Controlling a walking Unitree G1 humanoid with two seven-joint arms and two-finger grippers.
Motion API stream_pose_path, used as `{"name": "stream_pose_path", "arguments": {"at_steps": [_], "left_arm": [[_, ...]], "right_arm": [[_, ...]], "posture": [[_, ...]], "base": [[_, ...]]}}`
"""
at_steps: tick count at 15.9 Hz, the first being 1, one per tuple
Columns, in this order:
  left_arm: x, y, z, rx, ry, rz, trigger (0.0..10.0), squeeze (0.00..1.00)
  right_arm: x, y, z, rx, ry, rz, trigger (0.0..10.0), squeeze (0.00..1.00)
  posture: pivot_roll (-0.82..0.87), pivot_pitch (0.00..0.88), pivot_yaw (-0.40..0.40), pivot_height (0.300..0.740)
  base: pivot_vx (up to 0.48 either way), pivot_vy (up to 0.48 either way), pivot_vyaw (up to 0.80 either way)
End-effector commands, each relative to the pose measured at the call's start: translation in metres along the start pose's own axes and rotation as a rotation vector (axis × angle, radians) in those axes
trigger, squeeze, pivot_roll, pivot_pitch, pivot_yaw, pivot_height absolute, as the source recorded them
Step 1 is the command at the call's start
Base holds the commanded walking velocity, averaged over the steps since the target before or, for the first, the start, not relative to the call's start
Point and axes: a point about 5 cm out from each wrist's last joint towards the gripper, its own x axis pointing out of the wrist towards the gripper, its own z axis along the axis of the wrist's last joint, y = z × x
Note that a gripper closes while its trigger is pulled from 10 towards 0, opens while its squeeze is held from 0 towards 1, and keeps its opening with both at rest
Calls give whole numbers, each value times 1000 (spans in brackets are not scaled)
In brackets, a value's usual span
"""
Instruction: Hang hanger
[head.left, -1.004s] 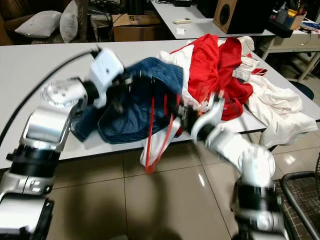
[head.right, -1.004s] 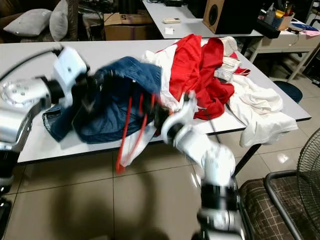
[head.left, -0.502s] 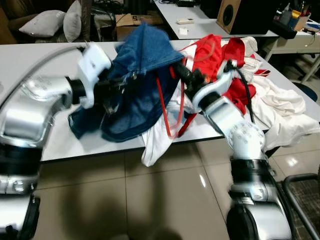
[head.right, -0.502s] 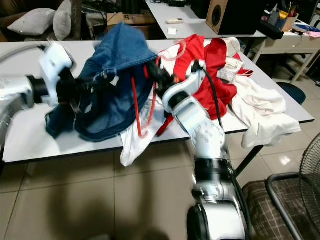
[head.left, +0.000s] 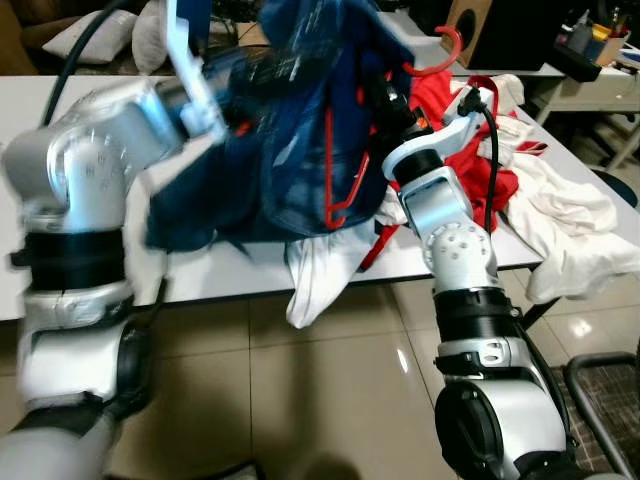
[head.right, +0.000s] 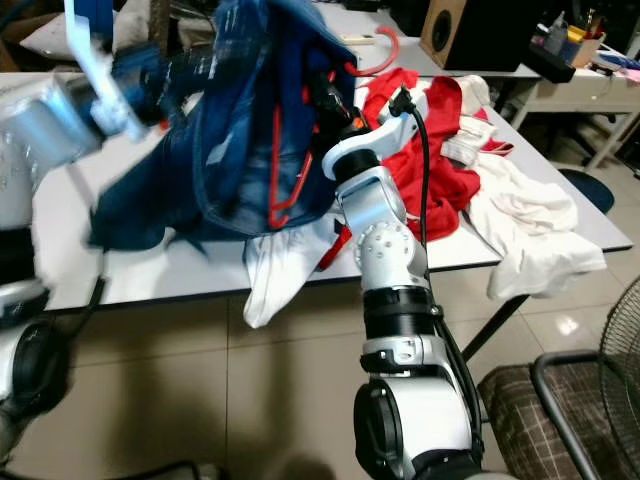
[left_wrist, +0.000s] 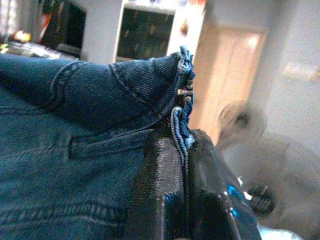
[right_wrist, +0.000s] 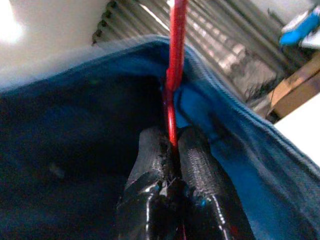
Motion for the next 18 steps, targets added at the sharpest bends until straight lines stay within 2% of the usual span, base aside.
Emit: {"name": "stream_pose_path", "arguments": {"at_steps": [1,2,3,4,6,8,9,10,11,12,13,14,15,16,17,18], "left_arm": [[6,-7,16,-32,-66,-40,0,0],[8,-8,24,-63,-107,-48,0,0],[9,-10,39,-142,-185,-65,0,0],[8,-10,44,-196,-223,-55,0,0],[7,-8,45,-221,-221,-15,0,0],[5,2,47,-234,-245,90,0,0],[-2,18,51,-221,-286,242,0,0],[-14,34,54,-159,-302,405,0,0],[-21,41,54,-105,-286,478,0,0],[-37,55,53,9,-247,610,0,0],[-47,62,50,52,-221,670,0,0],[-68,78,37,155,-110,796,0,0],[-86,89,21,222,5,887,0,0],[-101,98,4,264,113,942,0,0],[-107,101,-5,279,164,959,0,0],[-122,100,-29,300,302,961,0,0]], "right_arm": [[4,5,7,-97,-49,28,10000,0],[3,3,6,-165,-56,22,10000,0],[-1,-2,0,-250,-65,15,10000,0],[-4,-7,-2,-233,-91,-10,10000,0],[-5,-8,-5,-216,-120,-18,10000,0],[-8,-6,-16,-256,-63,2,10000,0],[-15,-7,-31,-319,76,26,10000,0],[-26,-9,-39,-351,199,46,10000,0],[-32,-9,-39,-371,255,54,10000,0],[-47,-2,-36,-363,367,111,10000,0],[-56,7,-30,-310,403,147,10000,0],[-71,29,-10,-185,411,211,10000,0],[-79,43,6,-110,391,232,10000,0],[-82,50,19,-87,365,232,10000,0],[-83,53,24,-81,353,234,10000,0],[-82,60,38,-91,313,232,10000,0]], "posture": [[168,0,-88,740],[168,0,-88,740],[174,0,-87,740],[180,0,-85,740],[181,0,-83,740],[180,0,-87,740],[175,0,-90,740],[168,0,-89,740],[167,0,-89,740],[150,0,-82,740],[143,0,-79,740],[127,0,-70,740],[116,0,-65,740],[108,0,-61,740],[108,0,-61,740],[73,0,-37,740]], "base": [[0,0,0],[0,0,0],[0,0,0],[0,0,0],[0,0,0],[0,0,0],[0,0,0],[0,0,0],[0,0,0],[0,0,0],[0,0,0],[0,0,0],[0,0,0],[0,0,0],[0,0,0],[0,0,0]]}}
